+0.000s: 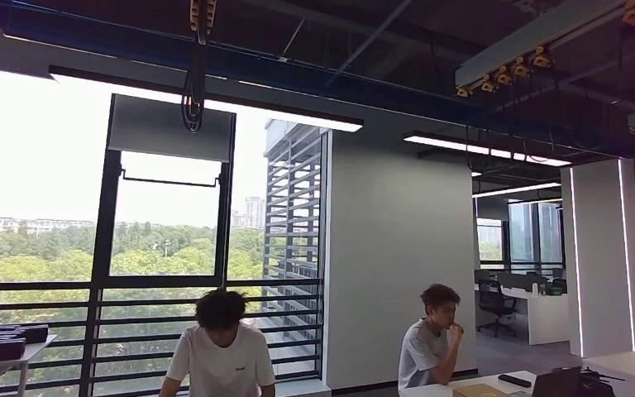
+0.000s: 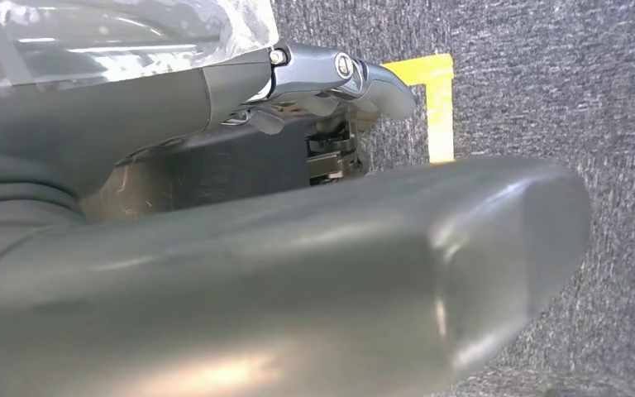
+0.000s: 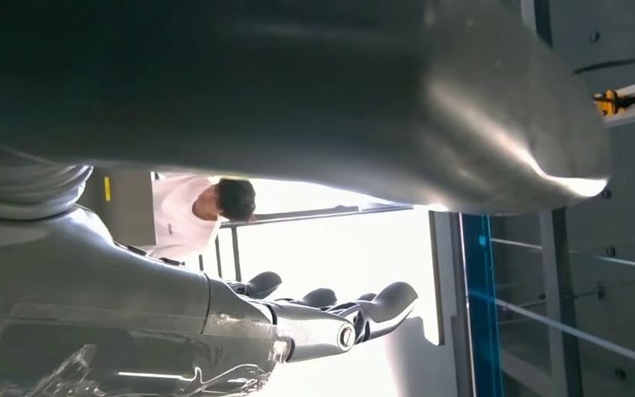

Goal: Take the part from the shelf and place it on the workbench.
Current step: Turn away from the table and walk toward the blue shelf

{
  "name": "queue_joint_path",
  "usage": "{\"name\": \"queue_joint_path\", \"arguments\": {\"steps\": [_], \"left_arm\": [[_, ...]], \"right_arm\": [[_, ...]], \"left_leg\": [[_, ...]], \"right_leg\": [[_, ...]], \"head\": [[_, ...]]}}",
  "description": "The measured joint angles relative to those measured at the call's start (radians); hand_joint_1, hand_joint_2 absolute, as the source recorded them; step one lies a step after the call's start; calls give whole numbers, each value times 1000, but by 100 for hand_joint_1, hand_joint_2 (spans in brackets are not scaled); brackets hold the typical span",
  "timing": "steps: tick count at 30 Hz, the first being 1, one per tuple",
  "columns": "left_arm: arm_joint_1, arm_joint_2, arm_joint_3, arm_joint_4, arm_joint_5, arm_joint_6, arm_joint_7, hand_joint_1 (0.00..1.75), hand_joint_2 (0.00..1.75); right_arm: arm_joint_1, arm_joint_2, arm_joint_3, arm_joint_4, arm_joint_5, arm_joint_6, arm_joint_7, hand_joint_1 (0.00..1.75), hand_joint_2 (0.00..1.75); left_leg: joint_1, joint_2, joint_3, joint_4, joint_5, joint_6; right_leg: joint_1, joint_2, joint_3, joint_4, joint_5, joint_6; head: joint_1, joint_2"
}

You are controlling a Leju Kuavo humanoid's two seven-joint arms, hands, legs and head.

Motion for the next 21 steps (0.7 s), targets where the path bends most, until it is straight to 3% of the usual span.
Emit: {"name": "queue_joint_path", "arguments": {"steps": [2,4,5,8,10,13,14,15,16,19,21], "left_arm": [[0,0,0,0,0,0,2,0,0],[-1,0,0,0,0,0,4,0,0],[-1,0,0,0,-1,0,5,0,0],[-1,1,-1,0,-2,0,8,0,0],[-1,1,-2,0,-2,0,9,0,0],[-2,1,-2,0,-2,0,11,0,0],[-2,1,-2,0,-2,0,12,0,0],[-2,1,-2,0,-2,0,13,0,0],[-2,1,-2,0,-2,0,14,0,0],[-4,2,-3,0,-4,0,16,0,0],[-4,3,-3,1,-6,0,16,0,0]], "right_arm": [[1,0,-1,0,-3,0,0,0,0],[2,0,-2,0,-5,0,0,0,0],[2,1,-2,0,-6,0,0,0,0],[3,3,-2,0,-11,0,-1,0,0],[3,6,-2,0,-14,0,0,0,0],[3,9,-1,0,-17,1,0,0,0],[3,9,-1,0,-18,1,1,0,0],[3,10,-1,0,-20,1,1,0,0],[2,10,-1,0,-21,1,1,0,0],[1,11,-1,0,-24,1,1,0,0],[0,12,-1,0,-25,1,1,0,0]], "left_leg": [[4,0,-4,4,3,-8],[5,-1,-10,12,5,-21],[4,-2,-13,16,7,-29],[4,-4,-21,23,14,-51],[6,-4,-36,62,-29,-60],[7,-3,-82,236,-157,-64],[6,-3,-86,277,-176,-62],[5,-3,-74,284,-176,-58],[2,-3,-44,255,-159,-51],[-17,-3,86,64,-101,-12],[-27,-1,115,4,-94,2]], "right_leg": [[-5,-2,65,-105,60,5],[-5,1,128,-218,98,1],[-4,3,140,-243,102,-7],[-2,6,127,-246,105,-40],[-2,1,117,-247,118,-57],[7,-4,96,-246,134,-72],[11,-6,88,-244,139,-75],[16,-7,79,-241,144,-77],[20,-7,72,-239,148,-78],[28,-8,59,-235,161,-76],[28,-10,54,-235,171,-67]], "head": [[-1,0],[-2,0],[-2,0],[3,0],[7,0],[12,0],[13,0],[13,0],[14,0],[12,0],[9,0]]}}
